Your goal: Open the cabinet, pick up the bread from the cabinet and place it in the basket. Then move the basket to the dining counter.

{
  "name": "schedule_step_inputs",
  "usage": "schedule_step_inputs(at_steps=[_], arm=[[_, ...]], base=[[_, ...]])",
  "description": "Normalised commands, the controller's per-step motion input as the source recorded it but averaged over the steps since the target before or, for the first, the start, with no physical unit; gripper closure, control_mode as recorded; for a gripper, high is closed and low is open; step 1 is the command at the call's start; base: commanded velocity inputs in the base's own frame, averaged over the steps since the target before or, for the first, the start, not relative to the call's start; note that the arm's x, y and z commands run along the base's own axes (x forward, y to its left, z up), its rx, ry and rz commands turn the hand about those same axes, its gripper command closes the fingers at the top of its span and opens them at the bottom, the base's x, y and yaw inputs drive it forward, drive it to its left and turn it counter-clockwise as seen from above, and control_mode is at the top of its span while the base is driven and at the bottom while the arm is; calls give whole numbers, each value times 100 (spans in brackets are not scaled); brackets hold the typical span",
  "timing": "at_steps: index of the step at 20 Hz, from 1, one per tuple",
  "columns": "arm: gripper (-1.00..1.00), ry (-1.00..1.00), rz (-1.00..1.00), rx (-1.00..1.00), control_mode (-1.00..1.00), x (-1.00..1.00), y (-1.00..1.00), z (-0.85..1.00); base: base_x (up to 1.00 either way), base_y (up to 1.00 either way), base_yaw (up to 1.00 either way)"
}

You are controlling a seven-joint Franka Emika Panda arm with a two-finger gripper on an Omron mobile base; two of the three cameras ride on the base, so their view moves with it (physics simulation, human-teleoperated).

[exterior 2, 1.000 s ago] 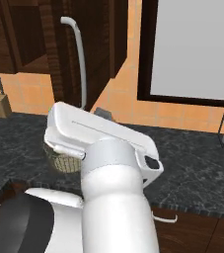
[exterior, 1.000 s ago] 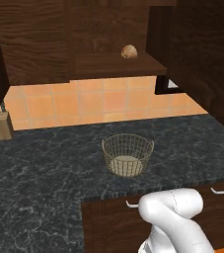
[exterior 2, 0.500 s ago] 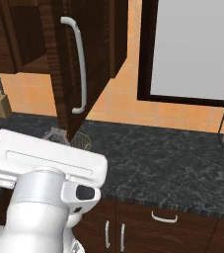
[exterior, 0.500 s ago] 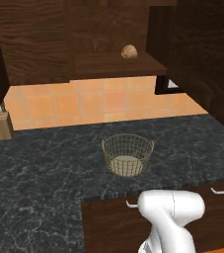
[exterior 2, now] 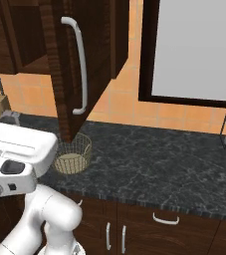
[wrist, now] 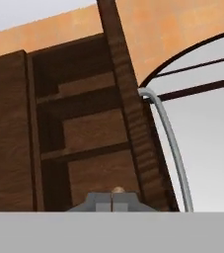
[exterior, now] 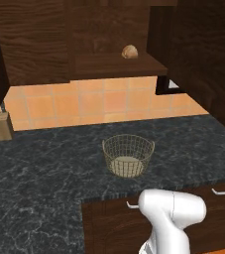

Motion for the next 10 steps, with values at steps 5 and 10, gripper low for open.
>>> schedule_step_inputs(at_steps=[5, 10], arm=[[100, 4, -26, -6, -100, 75, 100, -27], [100, 17, -19, 0, -100, 97, 100, -26]], base=[[0, 0, 0], [0, 0, 0]])
